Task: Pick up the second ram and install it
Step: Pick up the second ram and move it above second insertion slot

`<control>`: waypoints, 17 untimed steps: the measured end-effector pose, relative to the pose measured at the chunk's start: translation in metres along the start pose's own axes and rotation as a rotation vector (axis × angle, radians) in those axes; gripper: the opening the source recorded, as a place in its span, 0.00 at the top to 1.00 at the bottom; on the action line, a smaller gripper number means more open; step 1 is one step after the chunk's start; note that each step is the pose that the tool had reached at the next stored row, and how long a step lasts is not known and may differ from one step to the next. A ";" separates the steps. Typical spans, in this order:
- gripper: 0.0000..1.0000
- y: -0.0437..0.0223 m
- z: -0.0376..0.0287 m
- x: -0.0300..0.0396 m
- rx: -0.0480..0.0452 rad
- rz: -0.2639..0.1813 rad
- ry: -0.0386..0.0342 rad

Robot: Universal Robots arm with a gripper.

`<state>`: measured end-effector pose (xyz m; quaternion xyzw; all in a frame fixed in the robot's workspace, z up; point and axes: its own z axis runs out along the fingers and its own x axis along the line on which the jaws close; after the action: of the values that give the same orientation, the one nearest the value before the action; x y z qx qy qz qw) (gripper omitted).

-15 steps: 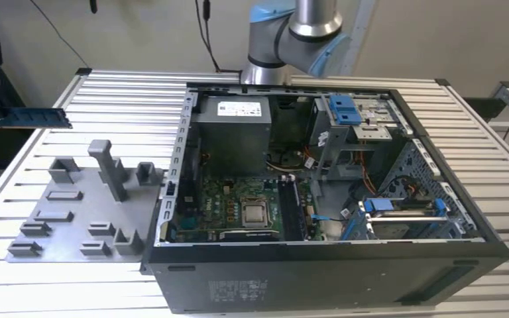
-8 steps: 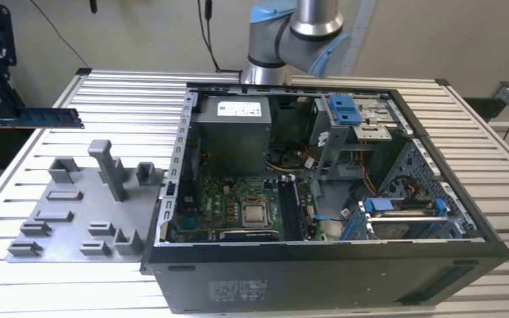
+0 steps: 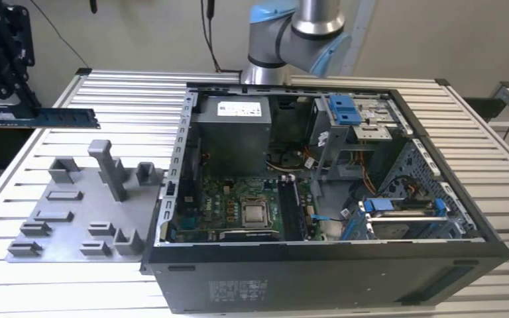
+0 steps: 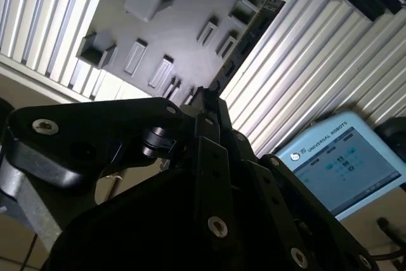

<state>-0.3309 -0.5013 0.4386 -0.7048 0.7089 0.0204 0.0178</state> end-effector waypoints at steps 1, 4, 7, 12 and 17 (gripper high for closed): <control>0.86 -0.0024 0.0000 0.0000 0.0000 0.000 0.0000; 0.86 -0.0087 0.0000 -0.0001 -0.0001 0.000 0.0000; 0.86 -0.0148 -0.0001 -0.0001 -0.0001 0.000 0.0001; 0.86 -0.0247 -0.0001 -0.0001 -0.0001 0.000 0.0000; 0.86 -0.0358 -0.0002 -0.0002 -0.0001 0.000 0.0001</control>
<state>-0.2952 -0.5013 0.4387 -0.7048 0.7089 0.0204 0.0178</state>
